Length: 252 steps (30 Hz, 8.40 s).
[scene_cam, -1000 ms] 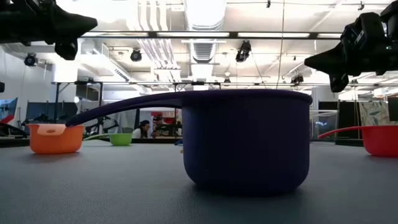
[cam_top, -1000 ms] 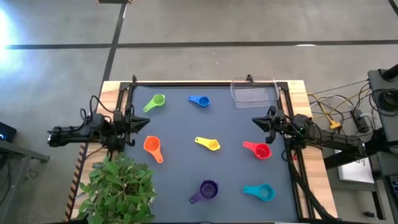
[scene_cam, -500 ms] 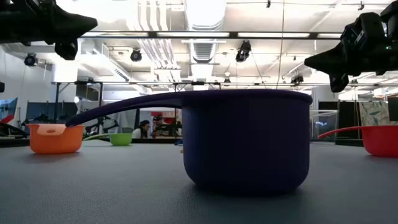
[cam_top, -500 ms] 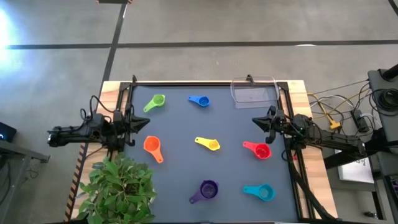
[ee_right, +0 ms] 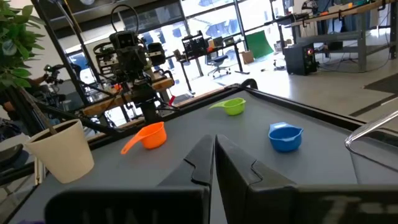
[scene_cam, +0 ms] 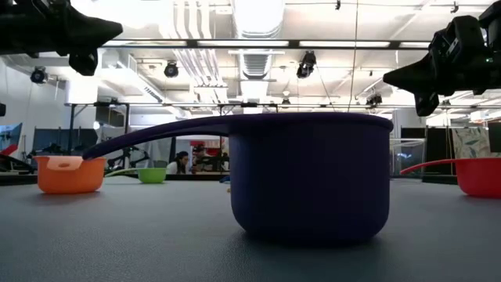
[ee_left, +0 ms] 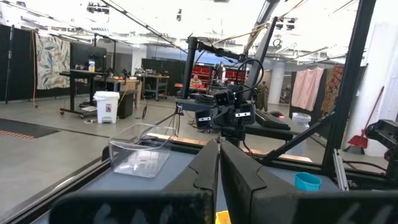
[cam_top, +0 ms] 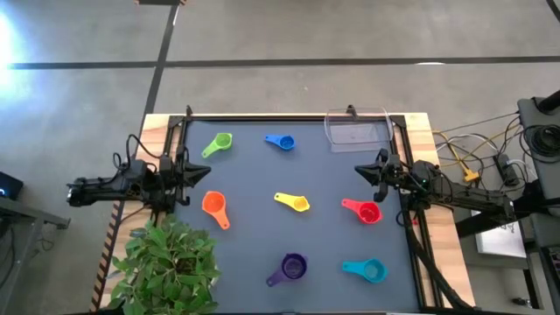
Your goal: Nest measuring cups in basket
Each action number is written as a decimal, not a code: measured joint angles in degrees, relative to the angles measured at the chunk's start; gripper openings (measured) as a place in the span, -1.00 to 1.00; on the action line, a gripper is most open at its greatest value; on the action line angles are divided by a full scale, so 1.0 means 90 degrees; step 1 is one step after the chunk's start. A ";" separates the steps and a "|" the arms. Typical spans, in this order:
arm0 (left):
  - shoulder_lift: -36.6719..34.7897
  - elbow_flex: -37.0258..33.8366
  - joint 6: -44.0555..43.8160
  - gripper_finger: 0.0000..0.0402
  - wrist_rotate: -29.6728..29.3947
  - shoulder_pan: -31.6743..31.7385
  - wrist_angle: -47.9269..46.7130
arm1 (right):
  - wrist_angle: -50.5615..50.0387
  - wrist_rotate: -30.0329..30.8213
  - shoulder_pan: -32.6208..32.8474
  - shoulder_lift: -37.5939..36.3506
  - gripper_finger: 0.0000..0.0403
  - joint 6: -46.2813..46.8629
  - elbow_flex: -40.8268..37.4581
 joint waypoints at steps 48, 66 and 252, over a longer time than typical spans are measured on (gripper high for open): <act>0.0391 0.0166 -0.0319 -1.00 -0.0449 0.0021 0.0330 | 0.0000 -0.0001 0.0002 0.0000 -0.96 -0.0001 -0.0001; 0.4448 0.3414 -0.1924 -1.00 -0.1371 0.0028 -0.4578 | -0.0004 0.0000 0.0002 0.0000 -0.96 0.0000 -0.0001; 1.4858 1.2434 -0.3123 0.22 -0.0401 -0.3469 -0.5958 | -0.0029 0.0002 -0.0001 0.0000 -0.96 0.0000 -0.0001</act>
